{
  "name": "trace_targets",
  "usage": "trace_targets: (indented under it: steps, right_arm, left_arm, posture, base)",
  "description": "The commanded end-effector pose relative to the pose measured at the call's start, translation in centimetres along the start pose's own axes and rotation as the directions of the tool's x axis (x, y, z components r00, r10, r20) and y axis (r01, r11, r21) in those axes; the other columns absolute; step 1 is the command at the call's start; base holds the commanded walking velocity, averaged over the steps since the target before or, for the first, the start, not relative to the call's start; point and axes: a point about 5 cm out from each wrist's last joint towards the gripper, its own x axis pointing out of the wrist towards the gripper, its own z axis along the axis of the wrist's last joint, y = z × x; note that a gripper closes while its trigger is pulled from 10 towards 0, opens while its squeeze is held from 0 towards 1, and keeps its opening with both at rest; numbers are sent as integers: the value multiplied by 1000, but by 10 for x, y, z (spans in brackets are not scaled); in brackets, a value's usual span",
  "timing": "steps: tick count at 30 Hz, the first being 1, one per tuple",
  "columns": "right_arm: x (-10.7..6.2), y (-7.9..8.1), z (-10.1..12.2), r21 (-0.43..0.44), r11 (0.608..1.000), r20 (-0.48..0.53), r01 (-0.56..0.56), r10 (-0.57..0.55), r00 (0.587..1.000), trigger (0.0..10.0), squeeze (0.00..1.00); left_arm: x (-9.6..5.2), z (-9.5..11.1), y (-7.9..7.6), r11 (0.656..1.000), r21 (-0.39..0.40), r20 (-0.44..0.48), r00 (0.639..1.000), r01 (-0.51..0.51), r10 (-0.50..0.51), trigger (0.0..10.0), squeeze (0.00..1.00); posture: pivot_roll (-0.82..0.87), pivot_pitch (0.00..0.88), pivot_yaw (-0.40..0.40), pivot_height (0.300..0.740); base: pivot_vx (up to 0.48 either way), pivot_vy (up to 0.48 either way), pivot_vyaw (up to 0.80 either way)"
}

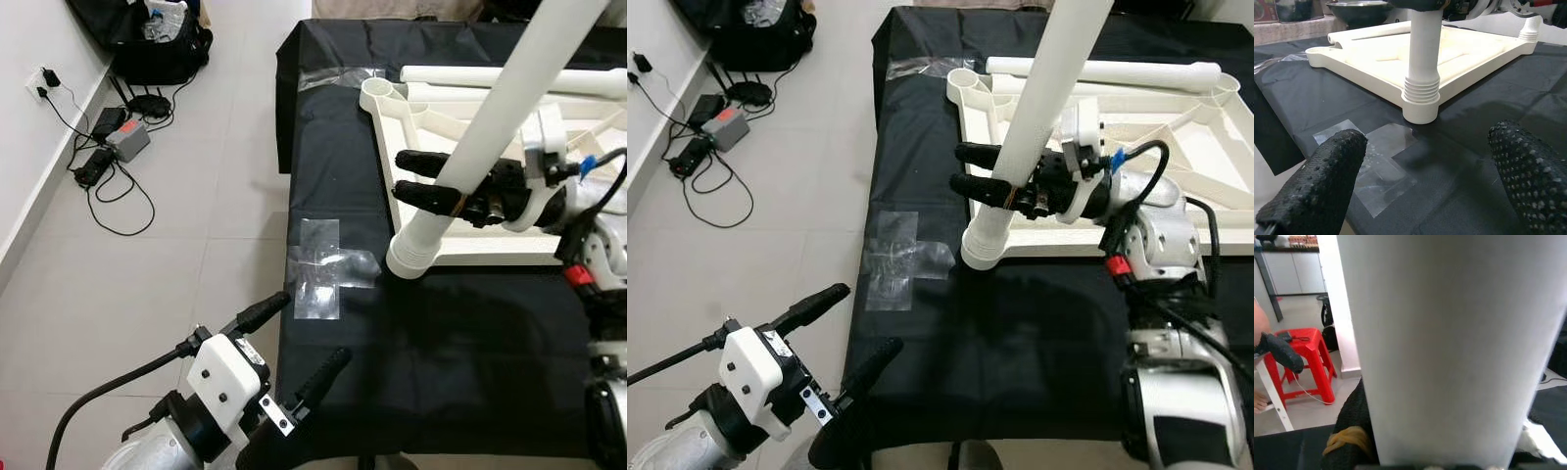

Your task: Building children table

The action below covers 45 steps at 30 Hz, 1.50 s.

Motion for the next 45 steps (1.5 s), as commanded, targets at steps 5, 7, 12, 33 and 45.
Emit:
trace_targets:
  steps: [5, 7, 12, 33, 45]
  right_arm:
    - [-1, 13, -27, 82, 997, -138, -4, 15, 990, 10000, 0]
    - [1, 14, -26, 78, 997, -149, 8, 4, 989, 10000, 0]
    - [4, 14, -25, 80, 996, -164, 49, -35, 986, 10000, 0]
    - [4, 24, -28, 70, 954, -116, 293, -284, 952, 10000, 0]
    - [7, 24, -30, -15, 872, -226, 489, -480, 848, 10000, 0]
  left_arm:
    - [-1, -5, -3, 1000, -4, -27, 999, 18, -18, 10000, 0]
    - [-1, -5, -3, 1000, -3, -27, 999, 18, -18, 10000, 0]
    - [-1, -6, -4, 1000, -3, -27, 999, 16, -17, 10000, 0]
    - [1, -7, -5, 1000, -4, -28, 999, 18, -19, 10000, 0]
    - [1, -8, -3, 1000, -2, -31, 999, 22, -22, 10000, 0]
  posture:
    - [34, 335, -18, 740]
    - [32, 332, -22, 740]
    - [28, 328, -26, 740]
    - [22, 321, -17, 740]
    - [14, 326, -12, 740]
  base:
    - [0, 0, 0]
    - [0, 0, 0]
    - [0, 0, 0]
    - [0, 0, 0]
    - [0, 0, 0]
